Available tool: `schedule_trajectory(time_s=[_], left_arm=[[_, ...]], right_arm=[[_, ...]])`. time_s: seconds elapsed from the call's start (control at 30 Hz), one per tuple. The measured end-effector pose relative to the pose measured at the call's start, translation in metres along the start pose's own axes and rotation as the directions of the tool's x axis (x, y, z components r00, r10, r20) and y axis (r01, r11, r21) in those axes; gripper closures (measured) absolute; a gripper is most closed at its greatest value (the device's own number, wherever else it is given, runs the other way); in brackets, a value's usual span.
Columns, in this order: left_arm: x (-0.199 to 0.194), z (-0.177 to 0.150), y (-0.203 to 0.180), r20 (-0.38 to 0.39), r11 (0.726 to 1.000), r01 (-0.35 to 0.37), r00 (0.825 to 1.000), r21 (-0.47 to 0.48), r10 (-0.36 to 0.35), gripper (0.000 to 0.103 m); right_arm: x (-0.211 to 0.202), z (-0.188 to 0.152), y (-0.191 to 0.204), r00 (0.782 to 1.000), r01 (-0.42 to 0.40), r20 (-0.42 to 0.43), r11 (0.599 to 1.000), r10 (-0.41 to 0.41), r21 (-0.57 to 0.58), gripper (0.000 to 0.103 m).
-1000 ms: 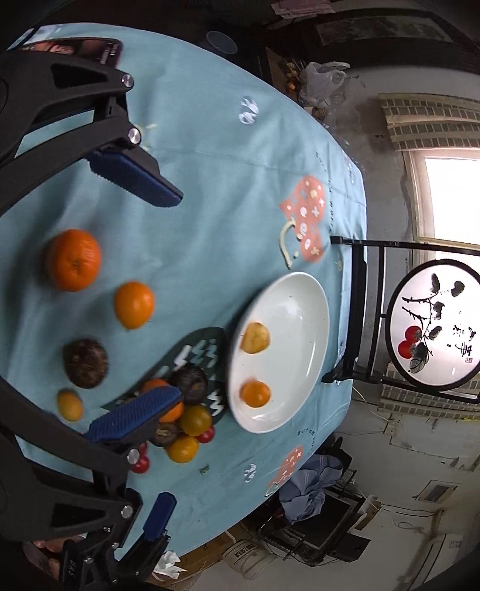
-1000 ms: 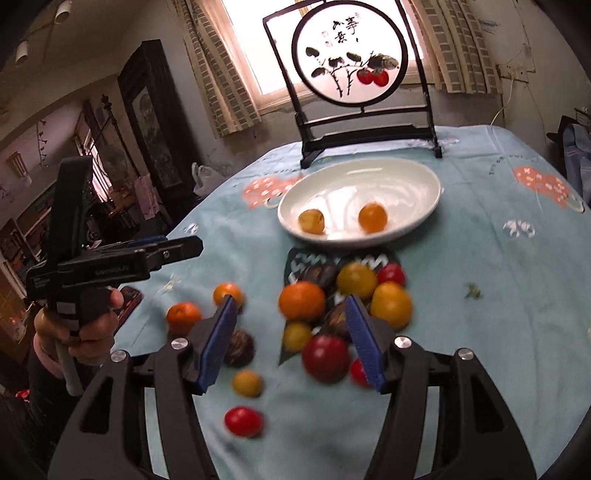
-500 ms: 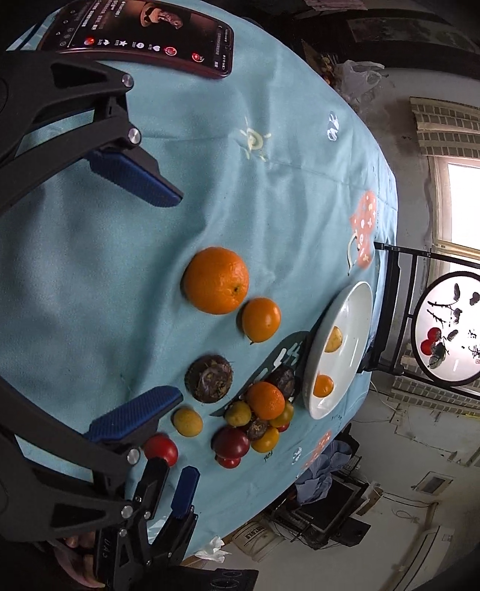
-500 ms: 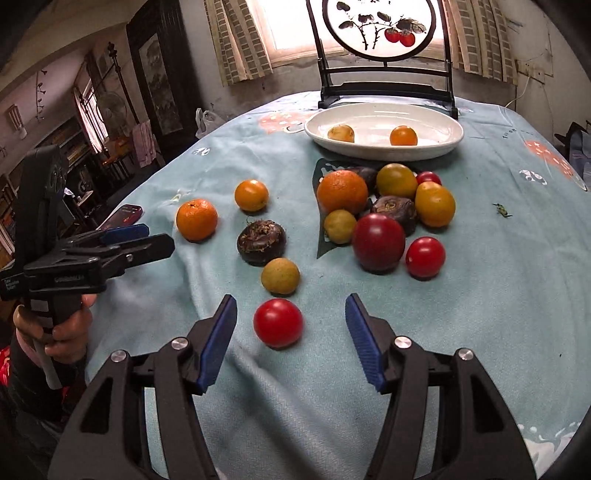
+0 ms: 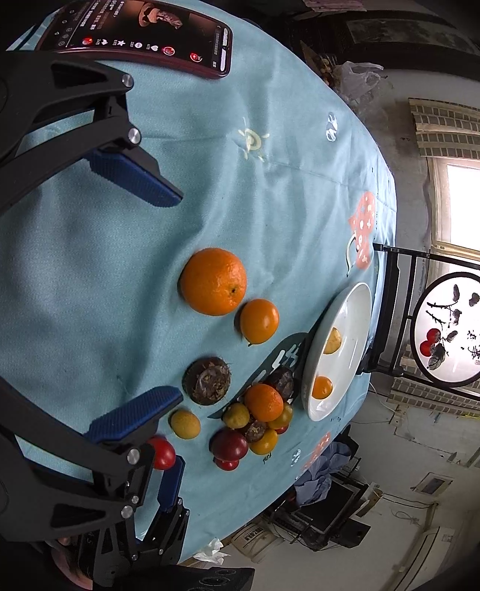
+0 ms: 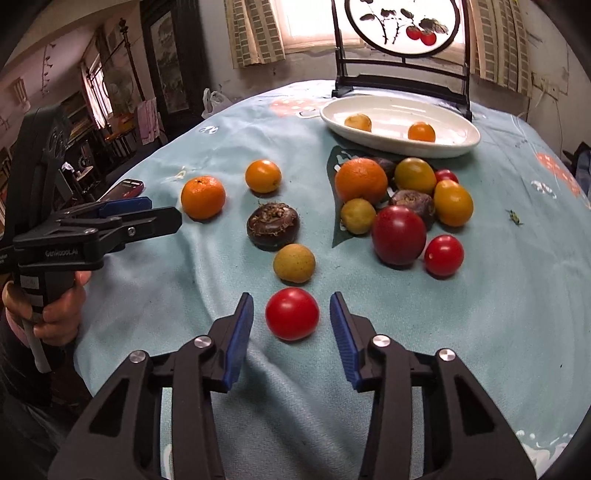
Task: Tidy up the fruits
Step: 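Grasp the red tomato with the right tool while the left tool grasps the large mandarin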
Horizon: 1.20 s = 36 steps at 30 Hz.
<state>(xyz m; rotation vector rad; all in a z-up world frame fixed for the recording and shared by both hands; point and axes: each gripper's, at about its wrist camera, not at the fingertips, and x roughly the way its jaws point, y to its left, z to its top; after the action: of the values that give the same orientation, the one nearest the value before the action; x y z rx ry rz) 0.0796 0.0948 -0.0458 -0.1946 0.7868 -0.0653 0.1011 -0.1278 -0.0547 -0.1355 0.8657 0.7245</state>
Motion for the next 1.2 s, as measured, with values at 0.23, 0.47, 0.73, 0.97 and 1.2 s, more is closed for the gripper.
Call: schedule_trajectory(time_s=[0.23,0.47,0.73,0.97,1.2], left_arm=[[0.002,0.000,0.000,-0.006,1.000,-0.011,1.000,-0.005,0.011,0.004],[0.008,0.006,0.000,-0.016,1.000,-0.023,1.000,0.001,0.023,0.005],[0.026,0.019,-0.007,-0.038,0.996,-0.066,0.997,0.066,0.069,0.015],[0.040,0.023,0.000,-0.102,0.998,-0.039,0.994,0.039,0.043,0.026],[0.043,0.024,0.001,-0.111,0.999,-0.039,0.993,0.032,0.042,0.030]], right_arm=[[0.003,0.000,0.001,1.000,-0.014,-0.016,1.000,0.014,0.003,0.072],[-0.001,0.001,-0.006,0.999,-0.046,0.005,0.998,0.046,0.051,0.073],[-0.003,0.000,-0.008,0.998,-0.058,0.010,0.996,0.057,0.065,0.073],[-0.002,0.001,-0.008,0.998,-0.062,0.005,0.996,0.062,0.067,0.073],[-0.002,0.001,-0.009,0.998,-0.061,0.007,0.996,0.060,0.068,0.073]])
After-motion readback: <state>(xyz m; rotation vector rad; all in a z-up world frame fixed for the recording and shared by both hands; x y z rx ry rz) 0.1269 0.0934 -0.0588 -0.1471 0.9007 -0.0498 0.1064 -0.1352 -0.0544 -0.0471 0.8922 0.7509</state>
